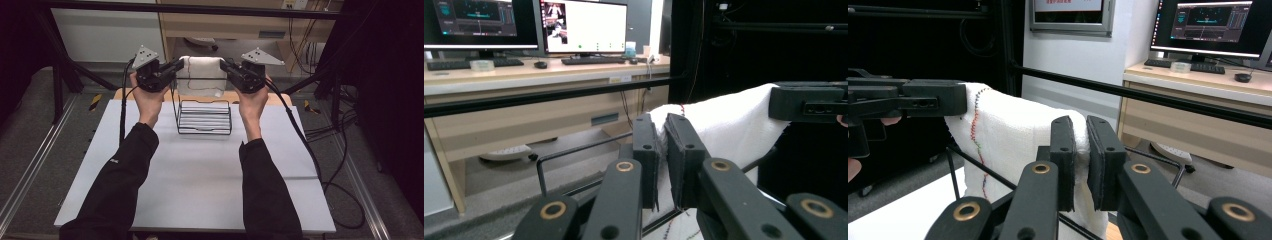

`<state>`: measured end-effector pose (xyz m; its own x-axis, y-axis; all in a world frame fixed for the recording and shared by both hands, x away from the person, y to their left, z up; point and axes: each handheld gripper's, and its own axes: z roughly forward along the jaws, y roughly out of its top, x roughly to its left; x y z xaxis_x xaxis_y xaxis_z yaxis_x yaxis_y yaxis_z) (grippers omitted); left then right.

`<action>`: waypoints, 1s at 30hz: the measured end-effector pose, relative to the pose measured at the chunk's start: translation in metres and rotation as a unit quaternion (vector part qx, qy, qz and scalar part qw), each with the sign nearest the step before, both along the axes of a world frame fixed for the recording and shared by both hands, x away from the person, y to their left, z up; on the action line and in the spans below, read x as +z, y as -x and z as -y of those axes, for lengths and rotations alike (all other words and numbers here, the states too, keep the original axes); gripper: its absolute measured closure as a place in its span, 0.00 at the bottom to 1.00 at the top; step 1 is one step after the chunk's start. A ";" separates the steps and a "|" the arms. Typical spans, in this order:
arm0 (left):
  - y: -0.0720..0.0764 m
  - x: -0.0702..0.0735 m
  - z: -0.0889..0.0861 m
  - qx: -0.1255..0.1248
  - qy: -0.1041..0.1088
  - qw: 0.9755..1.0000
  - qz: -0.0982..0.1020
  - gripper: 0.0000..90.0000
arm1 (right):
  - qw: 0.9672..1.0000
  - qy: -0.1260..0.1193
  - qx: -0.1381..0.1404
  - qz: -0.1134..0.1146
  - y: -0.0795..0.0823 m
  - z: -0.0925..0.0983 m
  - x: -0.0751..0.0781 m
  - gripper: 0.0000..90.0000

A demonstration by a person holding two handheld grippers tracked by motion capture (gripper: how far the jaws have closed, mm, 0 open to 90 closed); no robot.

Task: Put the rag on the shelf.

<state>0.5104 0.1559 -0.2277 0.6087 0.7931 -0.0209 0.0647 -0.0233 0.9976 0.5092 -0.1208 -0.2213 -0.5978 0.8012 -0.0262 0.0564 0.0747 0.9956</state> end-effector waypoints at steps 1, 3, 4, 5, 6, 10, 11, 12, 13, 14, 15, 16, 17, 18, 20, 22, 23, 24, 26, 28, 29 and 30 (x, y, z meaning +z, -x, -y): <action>0.001 0.001 0.000 -0.001 0.000 1.000 0.001 0.92 | 1.000 0.000 0.000 0.003 0.001 0.000 0.000 0.92; 0.002 0.003 0.000 -0.002 0.000 1.000 0.004 0.92 | 1.000 -0.003 0.002 0.004 0.001 0.001 0.002 0.92; 0.002 0.005 -0.001 -0.003 0.000 1.000 0.006 0.93 | 1.000 -0.005 0.003 0.004 0.002 0.001 0.003 0.92; 0.003 0.005 -0.001 -0.003 0.001 1.000 0.006 0.93 | 1.000 -0.003 0.004 0.006 0.002 0.002 0.004 0.92; 0.004 0.006 -0.001 -0.003 0.000 1.000 0.006 0.92 | 1.000 -0.003 0.004 0.008 0.003 0.002 0.005 0.92; 0.007 0.003 -0.002 -0.008 0.000 1.000 0.003 0.92 | 1.000 0.002 0.009 0.008 0.008 0.002 0.004 0.91; 0.008 0.002 -0.003 -0.008 0.000 1.000 0.002 0.92 | 1.000 0.003 0.012 0.006 0.010 0.002 0.003 0.91; 0.009 0.002 -0.003 -0.008 -0.002 1.000 0.001 0.92 | 1.000 0.003 0.013 0.004 0.011 0.003 0.003 0.91; 0.009 0.001 -0.004 -0.009 -0.004 1.000 0.000 0.92 | 1.000 0.005 0.015 0.003 0.012 0.002 0.002 0.91; 0.009 0.001 -0.004 -0.009 -0.006 1.000 -0.003 0.92 | 1.000 0.006 0.016 0.002 0.013 0.002 0.002 0.91; 0.010 0.000 -0.005 -0.010 -0.008 1.000 -0.005 0.92 | 1.000 0.010 0.017 0.003 0.014 0.002 0.002 0.91; 0.010 -0.001 -0.005 -0.011 -0.008 1.000 -0.005 0.92 | 1.000 0.012 0.018 0.001 0.015 0.002 0.002 0.91; 0.011 -0.001 -0.006 -0.012 -0.010 1.000 -0.006 0.92 | 1.000 0.014 0.020 0.001 0.015 0.001 0.001 0.91; 0.012 -0.002 -0.006 -0.013 -0.010 1.000 -0.008 0.92 | 1.000 0.016 0.021 0.000 0.016 0.001 0.001 0.91; 0.012 -0.005 -0.007 -0.017 -0.012 1.000 -0.015 0.92 | 1.000 0.019 0.024 -0.006 0.017 0.001 -0.001 0.91; 0.012 -0.007 -0.008 -0.019 -0.015 1.000 -0.020 0.92 | 0.999 0.020 0.026 -0.009 0.018 0.002 -0.004 0.91; 0.012 -0.008 -0.008 -0.019 -0.018 0.999 -0.020 0.92 | 0.999 0.022 0.026 -0.009 0.018 0.002 -0.005 0.91; 0.013 -0.010 -0.008 -0.019 -0.018 0.999 -0.020 0.92 | 0.999 0.022 0.028 -0.009 0.019 0.002 -0.005 0.91; 0.014 -0.012 -0.008 -0.021 -0.020 0.999 -0.021 0.92 | 0.999 0.029 0.029 -0.010 0.021 0.001 -0.006 0.91; 0.016 -0.013 -0.010 -0.024 -0.022 0.999 -0.023 0.92 | 0.999 0.036 0.032 -0.011 0.022 0.001 -0.007 0.91; 0.017 -0.014 -0.011 -0.024 -0.027 0.999 -0.021 0.91 | 0.999 0.036 0.032 -0.012 0.023 0.001 -0.007 0.91; 0.018 -0.015 -0.011 -0.027 -0.022 0.999 -0.025 0.91 | 0.999 0.040 0.033 -0.011 0.023 0.001 -0.008 0.91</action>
